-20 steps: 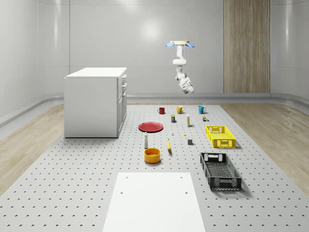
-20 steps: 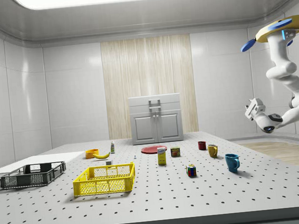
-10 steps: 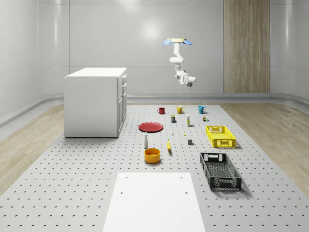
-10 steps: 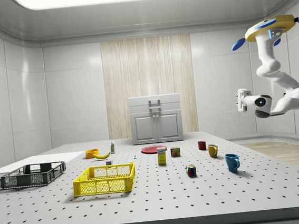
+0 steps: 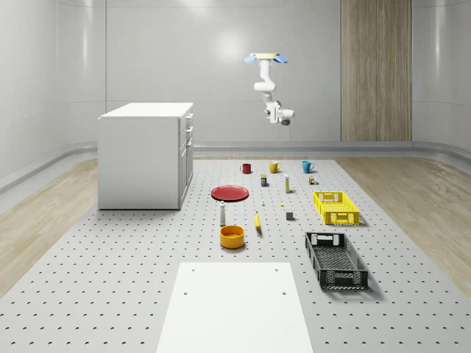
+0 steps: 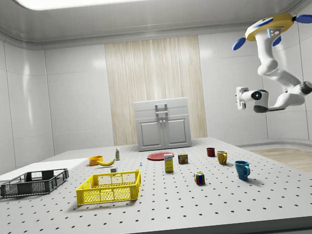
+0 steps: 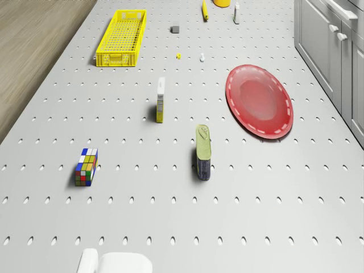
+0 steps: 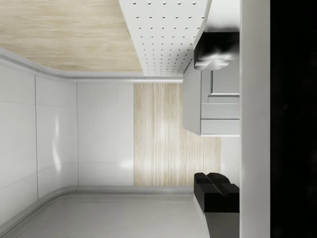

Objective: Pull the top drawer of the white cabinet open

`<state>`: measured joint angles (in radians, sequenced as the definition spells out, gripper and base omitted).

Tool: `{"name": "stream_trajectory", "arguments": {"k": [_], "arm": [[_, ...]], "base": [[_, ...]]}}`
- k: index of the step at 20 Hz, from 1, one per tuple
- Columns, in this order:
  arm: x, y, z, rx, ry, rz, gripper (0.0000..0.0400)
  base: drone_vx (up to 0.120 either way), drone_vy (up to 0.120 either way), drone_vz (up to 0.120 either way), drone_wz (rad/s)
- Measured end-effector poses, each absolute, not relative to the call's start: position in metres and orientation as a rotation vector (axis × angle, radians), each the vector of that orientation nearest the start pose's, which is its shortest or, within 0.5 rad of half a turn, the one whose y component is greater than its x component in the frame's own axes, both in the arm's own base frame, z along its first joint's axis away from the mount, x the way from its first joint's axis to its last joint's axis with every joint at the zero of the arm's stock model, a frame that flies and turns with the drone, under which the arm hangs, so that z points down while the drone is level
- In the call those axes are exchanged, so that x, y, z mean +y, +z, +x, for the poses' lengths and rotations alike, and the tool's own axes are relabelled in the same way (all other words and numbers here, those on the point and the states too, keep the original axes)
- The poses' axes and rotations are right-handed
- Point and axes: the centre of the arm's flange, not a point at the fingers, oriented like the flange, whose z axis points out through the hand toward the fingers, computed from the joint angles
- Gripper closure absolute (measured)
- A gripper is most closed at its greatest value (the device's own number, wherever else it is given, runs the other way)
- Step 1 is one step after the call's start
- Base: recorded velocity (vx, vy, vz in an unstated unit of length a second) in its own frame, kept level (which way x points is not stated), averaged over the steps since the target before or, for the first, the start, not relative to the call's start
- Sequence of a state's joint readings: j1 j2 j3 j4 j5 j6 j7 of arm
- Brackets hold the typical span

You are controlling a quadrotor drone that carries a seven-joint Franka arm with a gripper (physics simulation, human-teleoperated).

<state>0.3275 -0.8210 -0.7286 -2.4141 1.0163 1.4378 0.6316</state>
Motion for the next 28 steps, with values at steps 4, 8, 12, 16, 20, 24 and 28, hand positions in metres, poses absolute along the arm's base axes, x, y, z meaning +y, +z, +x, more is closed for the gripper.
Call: {"name": "stream_trajectory", "arguments": {"k": [4,8,12,16,20,24,28], "arm": [[-0.0995,0.5922,0.3066,0.615,0.610,-1.493,0.0095],[-0.0995,0.5917,0.3066,0.613,0.611,-1.488,0.0095],[-0.0996,0.5915,0.3066,0.612,0.612,-1.486,0.0095],[-0.0996,0.5914,0.3066,0.612,0.612,-1.485,0.0095],[-0.0996,0.5913,0.3066,0.612,0.612,-1.485,0.0095],[-0.0996,0.5912,0.3066,0.612,0.612,-1.484,0.0095],[-0.0996,0.5912,0.3066,0.612,0.612,-1.484,0.0095]], "base": [[0.120,-0.120,0.120,0.000],[0.120,-0.120,0.090,0.000],[0.120,-0.120,0.070,0.000],[0.120,-0.120,0.000,0.000],[0.120,-0.120,0.000,0.000],[0.120,-0.010,0.000,0.000],[0.120,0.000,0.000,0.000]]}}
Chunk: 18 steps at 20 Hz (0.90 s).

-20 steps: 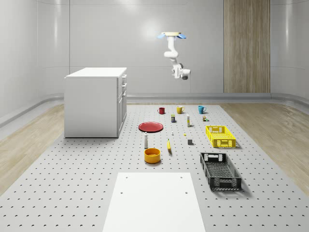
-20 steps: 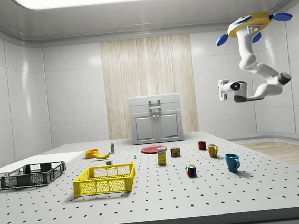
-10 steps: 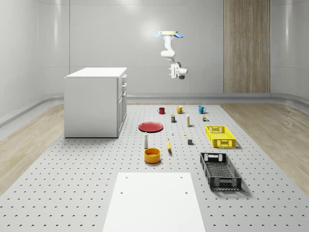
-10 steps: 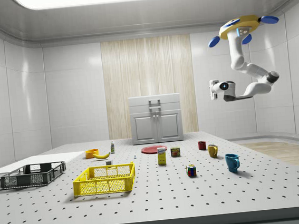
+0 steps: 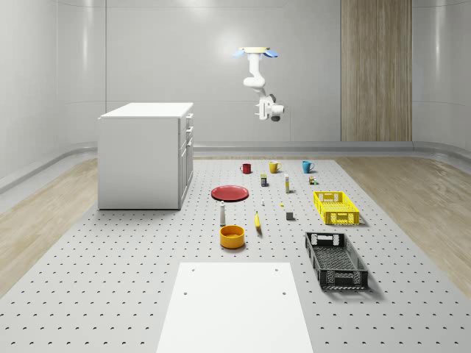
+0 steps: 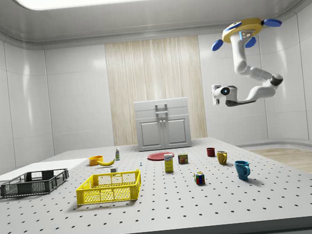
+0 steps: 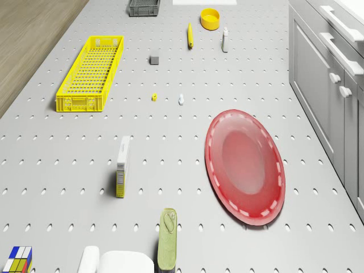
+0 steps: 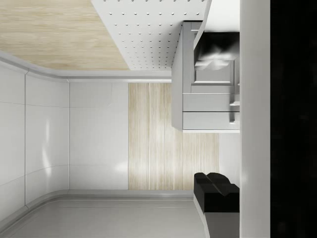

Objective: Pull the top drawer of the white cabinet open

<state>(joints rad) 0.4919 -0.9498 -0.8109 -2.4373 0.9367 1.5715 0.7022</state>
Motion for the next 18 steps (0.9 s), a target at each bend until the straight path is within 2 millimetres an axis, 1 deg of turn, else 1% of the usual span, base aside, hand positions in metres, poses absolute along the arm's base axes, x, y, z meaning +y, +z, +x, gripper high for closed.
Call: {"name": "stream_trajectory", "arguments": {"k": [18], "arm": [[-0.0997,0.5911,0.3067,0.612,0.613,-1.484,0.0095]], "base": [[0.120,0.000,0.000,0.000]]}}
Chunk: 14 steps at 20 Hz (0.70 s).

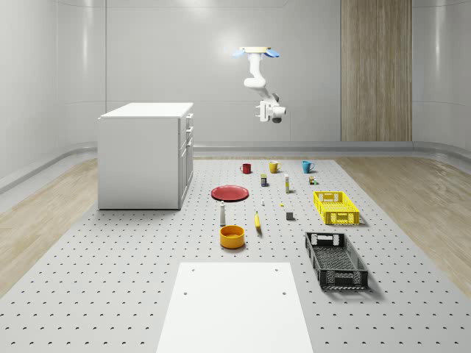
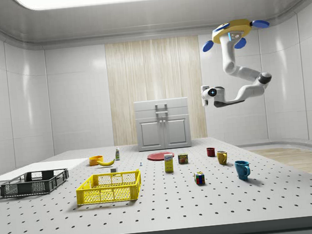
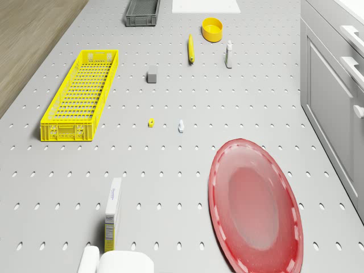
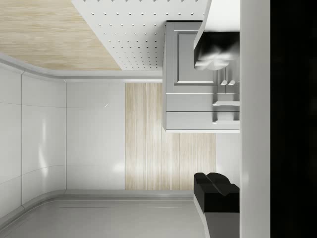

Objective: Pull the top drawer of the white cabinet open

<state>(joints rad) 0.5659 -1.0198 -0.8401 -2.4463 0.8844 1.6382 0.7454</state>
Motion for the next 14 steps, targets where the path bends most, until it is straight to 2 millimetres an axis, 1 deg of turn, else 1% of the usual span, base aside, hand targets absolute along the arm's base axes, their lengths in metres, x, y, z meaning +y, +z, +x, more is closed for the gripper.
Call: {"name": "stream_trajectory", "arguments": {"k": [14], "arm": [[-0.0997,0.5911,0.3067,0.612,0.613,-1.484,0.0095]], "base": [[0.120,0.000,0.000,0.000]]}}
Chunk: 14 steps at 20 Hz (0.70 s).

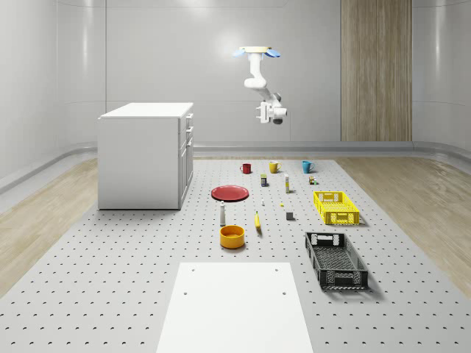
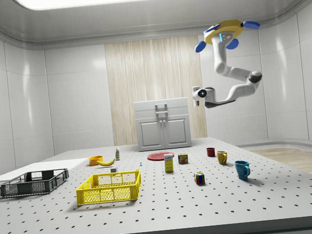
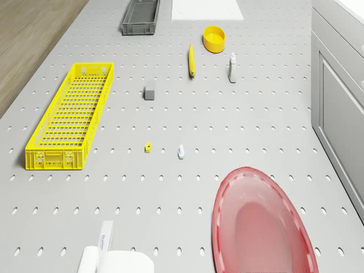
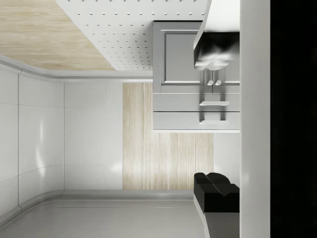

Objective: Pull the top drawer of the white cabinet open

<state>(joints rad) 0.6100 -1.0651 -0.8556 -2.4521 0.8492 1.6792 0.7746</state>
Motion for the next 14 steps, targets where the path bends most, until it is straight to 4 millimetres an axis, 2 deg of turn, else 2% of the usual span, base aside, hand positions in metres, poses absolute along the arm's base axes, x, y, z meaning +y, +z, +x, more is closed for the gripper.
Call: {"name": "stream_trajectory", "arguments": {"k": [14], "arm": [[-0.0997,0.5910,0.3067,0.613,0.613,-1.484,0.0095]], "base": [[0.120,0.000,0.000,0.000]]}}
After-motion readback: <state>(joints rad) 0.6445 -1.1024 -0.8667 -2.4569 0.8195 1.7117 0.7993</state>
